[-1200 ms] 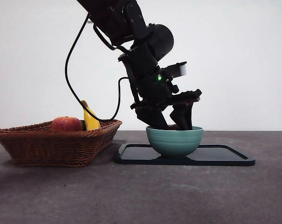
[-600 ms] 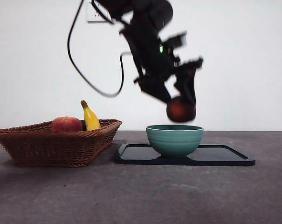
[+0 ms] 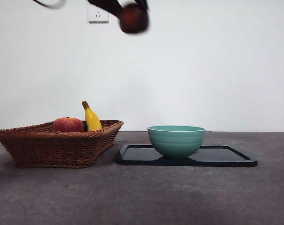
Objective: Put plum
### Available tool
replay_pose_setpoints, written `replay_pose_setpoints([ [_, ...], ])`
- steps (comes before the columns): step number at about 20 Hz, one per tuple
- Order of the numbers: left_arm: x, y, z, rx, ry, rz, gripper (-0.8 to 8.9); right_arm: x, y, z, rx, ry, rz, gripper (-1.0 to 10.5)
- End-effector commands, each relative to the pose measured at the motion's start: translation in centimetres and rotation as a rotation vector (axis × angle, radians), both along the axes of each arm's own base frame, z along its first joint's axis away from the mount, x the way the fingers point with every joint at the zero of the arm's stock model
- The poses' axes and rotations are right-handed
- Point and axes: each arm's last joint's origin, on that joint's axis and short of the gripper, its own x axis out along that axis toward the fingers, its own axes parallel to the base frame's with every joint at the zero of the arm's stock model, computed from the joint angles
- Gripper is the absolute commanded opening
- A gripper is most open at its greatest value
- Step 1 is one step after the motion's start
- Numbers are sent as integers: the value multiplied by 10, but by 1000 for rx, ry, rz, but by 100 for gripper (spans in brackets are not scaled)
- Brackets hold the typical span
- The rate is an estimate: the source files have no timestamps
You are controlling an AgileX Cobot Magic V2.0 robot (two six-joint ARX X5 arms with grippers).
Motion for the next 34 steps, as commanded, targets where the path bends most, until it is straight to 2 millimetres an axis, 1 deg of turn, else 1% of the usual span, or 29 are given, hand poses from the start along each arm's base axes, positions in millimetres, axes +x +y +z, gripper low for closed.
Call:
replay_pose_setpoints([
  [1,-17,20,24,-24,-14,33,249,1,1,3,-6,-28,17,195],
  [4,-41,47,38,-9,16,71,249,1,1,3,-11,-35,24,195],
  [5,-47,52,40,-2,28,79,249,1,1,3,-11,-36,24,195],
  [7,-54,61,37,19,65,94,249,1,1,3,-11,-36,25,195],
  [9,-55,65,26,38,99,109,249,1,1,3,-11,-36,25,195],
  [12,-49,69,-7,60,144,131,249,1,1,3,-11,-36,24,195],
  [16,-30,75,-59,74,162,170,249,1,1,3,-11,-35,24,195],
  [19,-20,82,-96,81,153,209,248,1,1,3,-11,-35,24,195],
  [23,-13,91,-140,84,119,229,248,1,1,3,-11,-35,24,195],
  [26,-8,93,-167,86,98,232,248,1,1,3,-10,-34,23,195],
  [34,16,86,-216,125,154,221,248,1,1,3,-7,-29,19,195],
])
